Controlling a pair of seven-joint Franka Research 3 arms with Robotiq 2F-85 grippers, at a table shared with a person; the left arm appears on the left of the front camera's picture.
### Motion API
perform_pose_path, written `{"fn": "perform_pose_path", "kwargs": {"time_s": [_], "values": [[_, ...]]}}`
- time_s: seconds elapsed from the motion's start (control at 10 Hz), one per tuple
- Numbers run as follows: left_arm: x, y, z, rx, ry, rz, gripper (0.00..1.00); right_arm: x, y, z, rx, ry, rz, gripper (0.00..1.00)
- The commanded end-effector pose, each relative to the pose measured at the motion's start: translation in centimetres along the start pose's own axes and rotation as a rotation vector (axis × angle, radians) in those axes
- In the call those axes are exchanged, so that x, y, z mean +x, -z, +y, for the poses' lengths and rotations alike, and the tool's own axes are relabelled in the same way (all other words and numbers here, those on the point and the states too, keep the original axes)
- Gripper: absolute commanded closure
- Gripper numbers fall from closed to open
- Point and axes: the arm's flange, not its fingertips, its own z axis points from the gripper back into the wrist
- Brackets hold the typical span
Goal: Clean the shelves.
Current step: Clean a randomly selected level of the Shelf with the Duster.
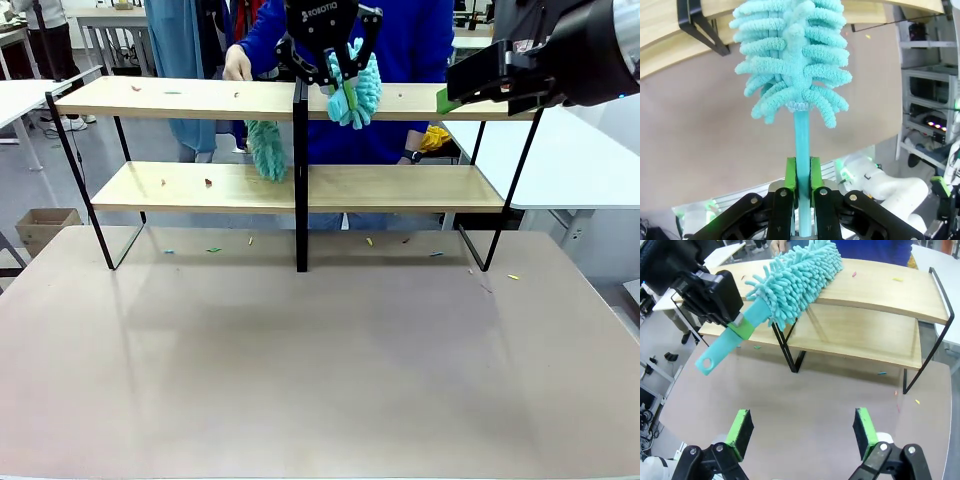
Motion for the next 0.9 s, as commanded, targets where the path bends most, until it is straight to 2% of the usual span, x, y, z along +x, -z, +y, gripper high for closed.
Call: {"fn": "perform_pose_path", "kwargs": {"time_s": [0.0, 0.4, 0.6, 0.8], "values": [[0.7, -0.8, -1.0, -0.069, 0.024, 0.07, 0.88, 0.0, 0.0, 0.0, -0.001, 0.002, -0.002, 0.0], [2.2, -0.1, -2.8, -0.172, 0.094, 0.121, 0.88, 0.0, 0.0, 0.0, -0.001, 0.002, -0.002, 0.0], [3.8, 0.0, -4.3, -0.186, 0.125, 0.125, 0.88, 0.0, 0.0, 0.0, -0.001, 0.002, -0.002, 0.0], [4.9, 0.7, -5.3, -0.18, 0.158, 0.176, 0.88, 0.0, 0.0, 0.0, -0.001, 0.002, -0.002, 0.0]]}}
